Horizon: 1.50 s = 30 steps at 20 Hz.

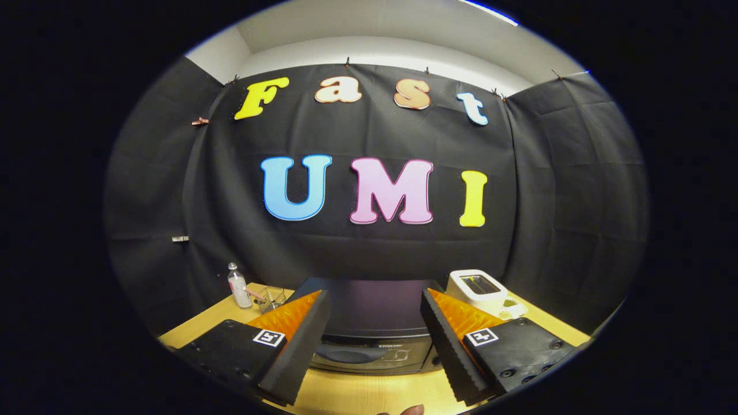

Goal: Open the toaster oven, put the food inside, and close the toaster oven door.

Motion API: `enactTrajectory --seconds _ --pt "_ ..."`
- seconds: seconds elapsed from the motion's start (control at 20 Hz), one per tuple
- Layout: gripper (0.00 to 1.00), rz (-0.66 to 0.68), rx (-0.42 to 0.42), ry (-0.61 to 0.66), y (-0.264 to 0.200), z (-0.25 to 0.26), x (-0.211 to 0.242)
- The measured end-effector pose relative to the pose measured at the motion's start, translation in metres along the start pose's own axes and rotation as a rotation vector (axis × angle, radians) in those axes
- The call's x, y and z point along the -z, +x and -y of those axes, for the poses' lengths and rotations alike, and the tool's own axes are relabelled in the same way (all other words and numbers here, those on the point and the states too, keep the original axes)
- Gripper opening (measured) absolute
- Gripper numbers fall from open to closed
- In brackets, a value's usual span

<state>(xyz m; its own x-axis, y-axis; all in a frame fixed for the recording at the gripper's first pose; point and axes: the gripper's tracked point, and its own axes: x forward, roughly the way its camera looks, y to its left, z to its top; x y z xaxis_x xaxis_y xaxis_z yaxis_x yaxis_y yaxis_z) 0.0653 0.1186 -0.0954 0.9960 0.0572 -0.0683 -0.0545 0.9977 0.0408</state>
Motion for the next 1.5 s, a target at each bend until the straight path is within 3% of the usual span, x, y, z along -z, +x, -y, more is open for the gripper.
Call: enactTrajectory --seconds 0.4,0.85,1.15,1.5 --pt "0.98 -0.165 -0.012 0.017 0.035 -0.020 0.088" --pt "0.98 -0.223 0.012 0.024 0.055 -0.020 0.105" --pt "0.97 -0.271 0.017 0.005 0.038 -0.019 0.112" --pt "0.97 -0.327 0.005 0.060 -0.018 -0.017 0.137"
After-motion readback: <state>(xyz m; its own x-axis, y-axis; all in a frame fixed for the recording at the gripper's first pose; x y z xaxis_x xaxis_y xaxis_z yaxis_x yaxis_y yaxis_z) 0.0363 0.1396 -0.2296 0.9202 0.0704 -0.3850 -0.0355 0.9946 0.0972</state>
